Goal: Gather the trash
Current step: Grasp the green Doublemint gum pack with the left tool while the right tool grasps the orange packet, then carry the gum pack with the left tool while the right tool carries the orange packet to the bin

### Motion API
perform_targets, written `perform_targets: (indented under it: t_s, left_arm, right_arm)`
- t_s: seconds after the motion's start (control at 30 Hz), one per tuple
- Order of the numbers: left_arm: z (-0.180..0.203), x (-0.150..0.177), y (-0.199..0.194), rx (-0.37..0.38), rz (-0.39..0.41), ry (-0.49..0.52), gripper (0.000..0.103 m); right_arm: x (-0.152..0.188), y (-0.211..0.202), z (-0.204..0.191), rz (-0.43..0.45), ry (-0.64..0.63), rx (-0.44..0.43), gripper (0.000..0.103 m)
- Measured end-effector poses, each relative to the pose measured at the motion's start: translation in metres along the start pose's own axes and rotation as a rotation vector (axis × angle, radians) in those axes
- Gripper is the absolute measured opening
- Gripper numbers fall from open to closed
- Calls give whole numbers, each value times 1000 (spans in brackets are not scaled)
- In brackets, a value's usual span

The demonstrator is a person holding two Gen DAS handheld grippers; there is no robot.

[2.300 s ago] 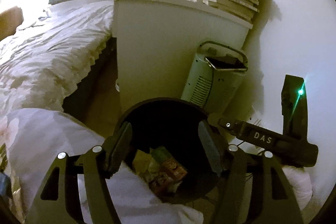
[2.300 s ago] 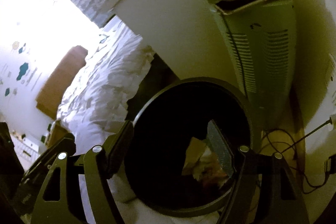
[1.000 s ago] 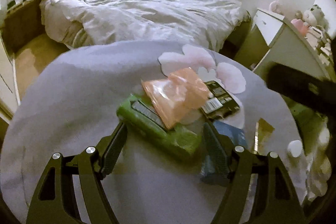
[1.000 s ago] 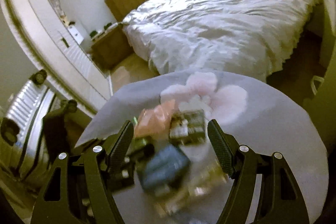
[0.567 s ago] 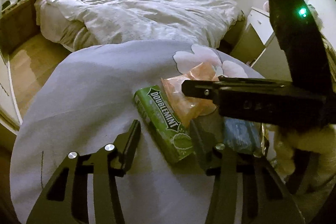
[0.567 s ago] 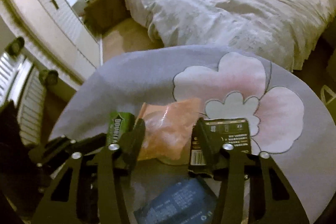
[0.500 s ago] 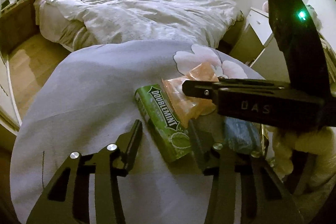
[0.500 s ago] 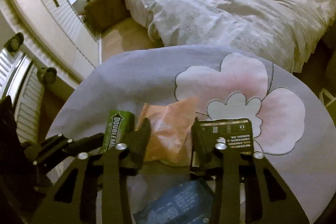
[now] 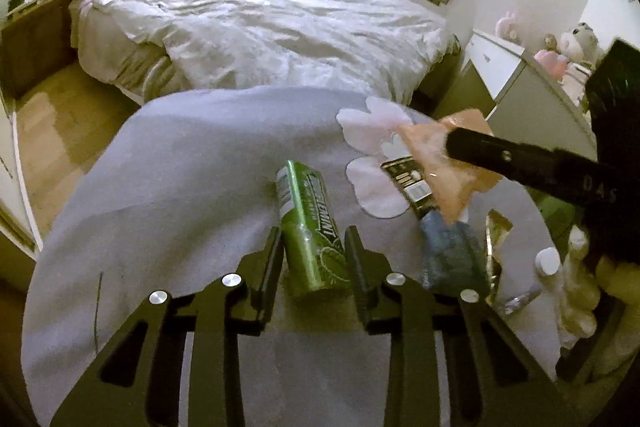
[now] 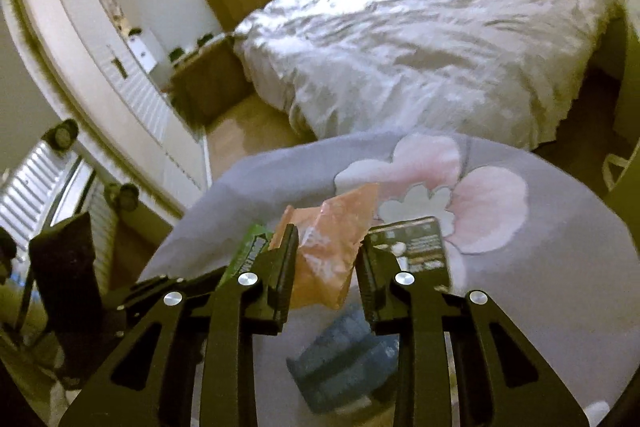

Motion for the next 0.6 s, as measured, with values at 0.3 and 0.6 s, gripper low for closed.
perform_targets:
  t_s: [0.3, 0.6]
  left_arm:
    - [56, -4, -10, 10, 27, 92, 21]
    - [134, -1, -1, 95, 34, 176, 21]
  right_arm:
    - [20, -55, 51, 94, 61, 70, 29]
    - [57, -118, 151, 175, 227, 132, 29]
Point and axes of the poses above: each gripper's, at about its wrist camera, not at the fingertips, and y roughly the way its jaws point, z to its right, x to its underside, the point moved 3 cm from there along y, roughly the way its jaws point, and after that the axes turned 12 degrees about x, right-handed, at the moved point
